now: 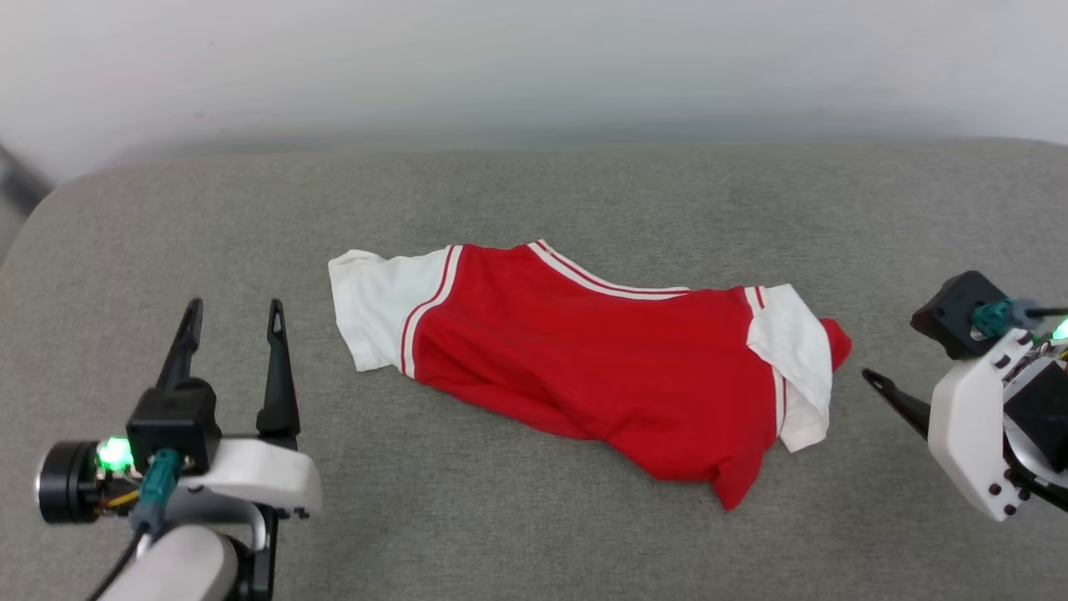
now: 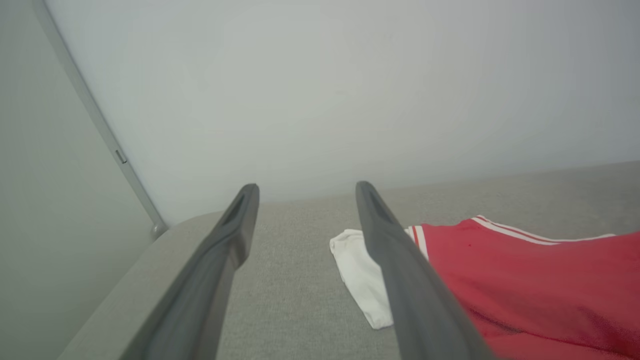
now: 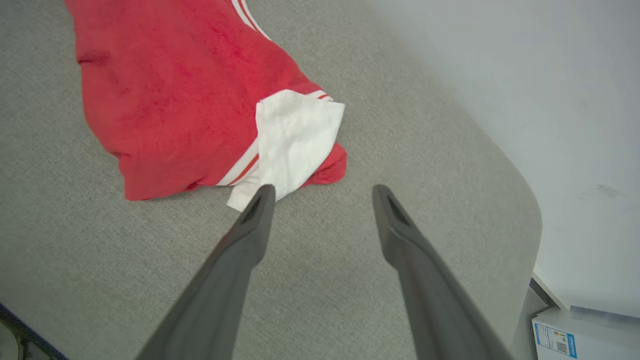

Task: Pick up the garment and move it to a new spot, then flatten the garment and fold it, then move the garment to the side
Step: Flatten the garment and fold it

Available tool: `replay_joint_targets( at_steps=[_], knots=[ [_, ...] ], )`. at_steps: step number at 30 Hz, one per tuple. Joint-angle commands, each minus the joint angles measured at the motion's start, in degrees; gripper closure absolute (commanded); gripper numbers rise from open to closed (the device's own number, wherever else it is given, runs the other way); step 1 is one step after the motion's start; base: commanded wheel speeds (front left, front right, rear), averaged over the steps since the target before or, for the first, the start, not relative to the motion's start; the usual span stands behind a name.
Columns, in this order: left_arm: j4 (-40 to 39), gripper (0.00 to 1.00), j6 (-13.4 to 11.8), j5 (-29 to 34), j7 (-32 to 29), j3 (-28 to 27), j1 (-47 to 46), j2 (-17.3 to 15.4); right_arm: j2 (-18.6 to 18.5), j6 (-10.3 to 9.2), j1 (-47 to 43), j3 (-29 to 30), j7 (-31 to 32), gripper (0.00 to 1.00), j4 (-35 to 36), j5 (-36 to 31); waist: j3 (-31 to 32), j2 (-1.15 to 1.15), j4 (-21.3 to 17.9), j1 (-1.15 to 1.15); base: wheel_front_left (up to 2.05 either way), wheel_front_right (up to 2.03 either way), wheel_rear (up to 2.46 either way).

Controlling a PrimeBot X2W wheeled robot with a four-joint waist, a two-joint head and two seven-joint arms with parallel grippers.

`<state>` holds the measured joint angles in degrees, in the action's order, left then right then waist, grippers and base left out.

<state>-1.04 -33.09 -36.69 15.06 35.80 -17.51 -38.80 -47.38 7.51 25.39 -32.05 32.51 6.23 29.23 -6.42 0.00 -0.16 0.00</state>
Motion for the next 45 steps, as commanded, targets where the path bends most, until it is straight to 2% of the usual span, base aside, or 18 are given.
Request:
replay_joint_targets(
  at_steps=[1, 4, 8, 14, 20, 21, 22, 23, 28, 33, 39, 41, 42, 45],
  knots=[
    [-1.1, 0.00, -0.1, 1.4, 0.1, -1.3, 2.3, 1.1, -1.6, -0.05, 2.4, -2.3, 3.0, 0.00, 0.1, 2.0, -1.0, 0.00, 1.1, 0.00, 0.00, 0.00, 0.00],
    [-2.2, 0.00, 0.7, 3.7, 0.1, -3.9, 5.8, 3.8, -2.4, -0.04, 5.5, -6.4, 8.7, 0.00, -1.5, 6.3, -2.3, 0.00, 2.3, 0.00, 0.00, 0.00, 0.00],
    [-1.9, 0.00, 3.3, 6.4, 0.2, -6.4, 7.9, 7.4, -2.0, -0.04, 9.1, -10.7, 13.2, 0.00, -5.1, 9.5, -4.4, 0.00, 4.0, 0.00, 0.00, 0.00, 0.00],
    [-0.3, 0.00, 7.5, 10.0, 0.2, -8.9, 7.8, 12.1, 0.4, -0.04, 11.9, -15.6, 13.6, 0.00, -12.2, 11.1, -8.0, 0.00, 6.0, 0.00, 0.00, 0.00, 0.00],
    [1.3, 0.00, 10.9, 13.0, 0.2, -12.0, 7.1, 15.3, 2.3, -0.04, 11.7, -21.6, 11.2, 0.00, -17.3, 13.1, -10.1, 0.00, 6.8, 0.00, 0.00, 0.00, 0.00],
    [1.7, 0.00, 11.5, 13.5, 0.2, -12.7, 7.2, 15.6, 2.6, -0.04, 11.7, -22.4, 10.3, 0.51, -17.8, 13.4, -10.2, 0.00, 6.8, 0.00, 0.00, 0.00, 0.00],
    [2.0, 0.00, 11.9, 13.9, 0.2, -13.4, 7.5, 16.0, 2.8, -0.04, 12.0, -23.0, 9.2, 0.93, -18.3, 13.7, -10.1, 0.00, 6.6, 0.00, 0.00, 0.00, 0.00],
    [2.2, 0.00, 12.3, 14.2, 0.2, -14.0, 7.8, 16.5, 2.7, -0.04, 12.0, -23.6, 8.4, 1.00, -18.6, 13.9, -10.0, 0.00, 6.4, 0.00, 0.00, 0.00, 0.00],
    [3.8, 0.00, 13.9, 15.9, 0.2, -16.3, 10.2, 18.6, 0.3, -0.05, 14.1, -24.4, 2.8, 1.00, -18.6, 15.0, -7.8, 0.00, 4.6, 0.00, 0.00, 0.00, 0.00],
    [4.5, 0.00, 15.0, 17.0, 0.2, -18.1, 13.1, 20.2, -4.5, -0.04, 11.9, -22.7, -2.6, 1.00, -14.4, 17.1, -4.6, 0.00, 2.8, 0.00, 0.00, 0.00, 0.00],
    [4.5, 0.00, 16.1, 18.0, 0.2, -20.5, 16.3, 21.3, -11.7, -0.05, 4.7, -15.8, -5.9, 1.00, -10.1, 21.8, -2.2, 0.00, 0.7, 0.00, 0.00, 0.00, 0.00],
    [4.4, 0.00, 16.3, 18.1, 0.2, -20.7, 16.6, 21.6, -12.6, -0.05, 3.0, -14.3, -6.4, 1.00, -10.3, 22.5, -2.1, 0.00, 0.5, 0.00, 0.00, 0.00, 0.00],
    [4.4, 0.00, 16.8, 18.6, 0.2, -21.1, 17.2, 22.0, -13.9, -0.05, -1.1, -11.4, -7.3, 1.00, -11.7, 23.9, -1.8, 0.00, 0.4, 0.00, 0.00, 0.00, 0.00],
    [4.3, 0.00, 17.2, 19.0, 0.2, -21.6, 17.8, 22.6, -14.1, -0.05, -7.9, -7.7, -7.6, 1.00, -15.6, 26.9, -1.8, 0.00, 0.2, 0.00, 0.00, 0.00, 0.00]
  ],
)
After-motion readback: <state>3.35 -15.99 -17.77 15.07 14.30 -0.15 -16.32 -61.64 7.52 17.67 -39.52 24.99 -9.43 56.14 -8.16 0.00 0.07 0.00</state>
